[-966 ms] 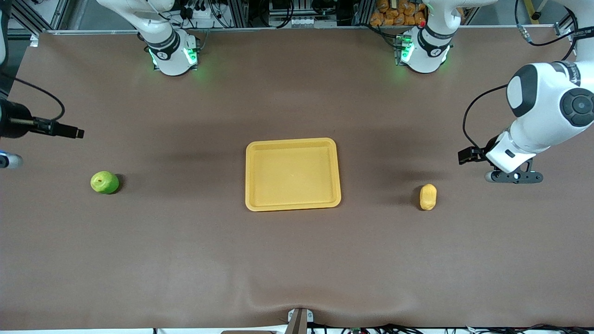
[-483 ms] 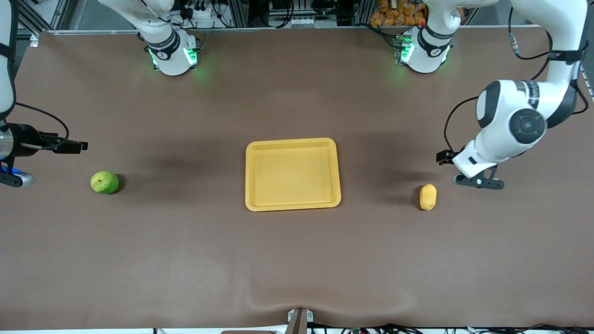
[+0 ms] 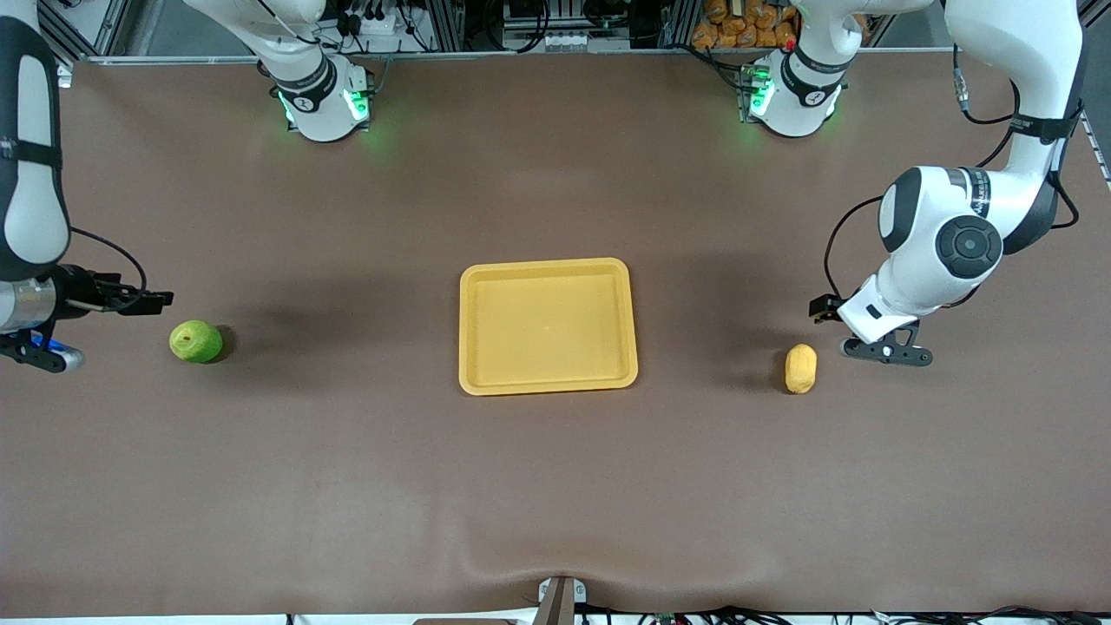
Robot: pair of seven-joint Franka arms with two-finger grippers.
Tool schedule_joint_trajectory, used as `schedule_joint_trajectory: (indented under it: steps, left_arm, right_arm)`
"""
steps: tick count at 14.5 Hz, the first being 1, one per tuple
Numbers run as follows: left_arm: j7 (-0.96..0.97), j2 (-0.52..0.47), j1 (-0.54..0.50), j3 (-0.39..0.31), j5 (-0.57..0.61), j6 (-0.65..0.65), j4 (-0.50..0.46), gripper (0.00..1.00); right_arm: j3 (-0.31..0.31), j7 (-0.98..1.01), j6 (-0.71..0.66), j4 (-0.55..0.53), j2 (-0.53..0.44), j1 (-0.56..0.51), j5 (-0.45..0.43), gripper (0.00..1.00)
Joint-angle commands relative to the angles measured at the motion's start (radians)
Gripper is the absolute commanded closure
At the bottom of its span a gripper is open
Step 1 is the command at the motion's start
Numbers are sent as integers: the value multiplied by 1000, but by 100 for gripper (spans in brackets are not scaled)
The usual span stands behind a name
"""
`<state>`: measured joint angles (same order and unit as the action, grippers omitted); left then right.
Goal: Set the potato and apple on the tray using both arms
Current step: 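Reach and grasp the potato with the left gripper while the right gripper grasps the apple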
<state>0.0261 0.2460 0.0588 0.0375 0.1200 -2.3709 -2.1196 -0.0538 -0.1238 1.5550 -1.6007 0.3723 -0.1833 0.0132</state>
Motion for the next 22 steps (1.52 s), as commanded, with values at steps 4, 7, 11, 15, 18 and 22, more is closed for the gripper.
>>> schedule_joint_trajectory:
  steps: [4, 7, 11, 15, 18, 22]
  left_arm:
    - [140, 111, 45, 4, 23, -246, -22, 0]
    - [135, 189, 46, 1, 29, -249, 55, 0]
    - [140, 260, 42, 1, 89, -249, 104, 0]
    - [193, 282, 47, 2, 89, -251, 122, 92]
    - [193, 282, 46, 2, 90, -251, 122, 100]
    - [273, 237, 30, 5, 79, -235, 122, 100]
  right_arm:
    - [8, 0, 91, -8, 54, -28, -13, 0]
    - [8, 0, 128, -18, 77, -36, -13, 0]
    - [6, 6, 186, -27, 118, -59, -27, 0]
    - [6, 10, 312, -100, 122, -64, -29, 0]
    - [6, 12, 419, -146, 138, -67, -29, 0]
    - [6, 13, 548, -221, 154, -74, -29, 0]
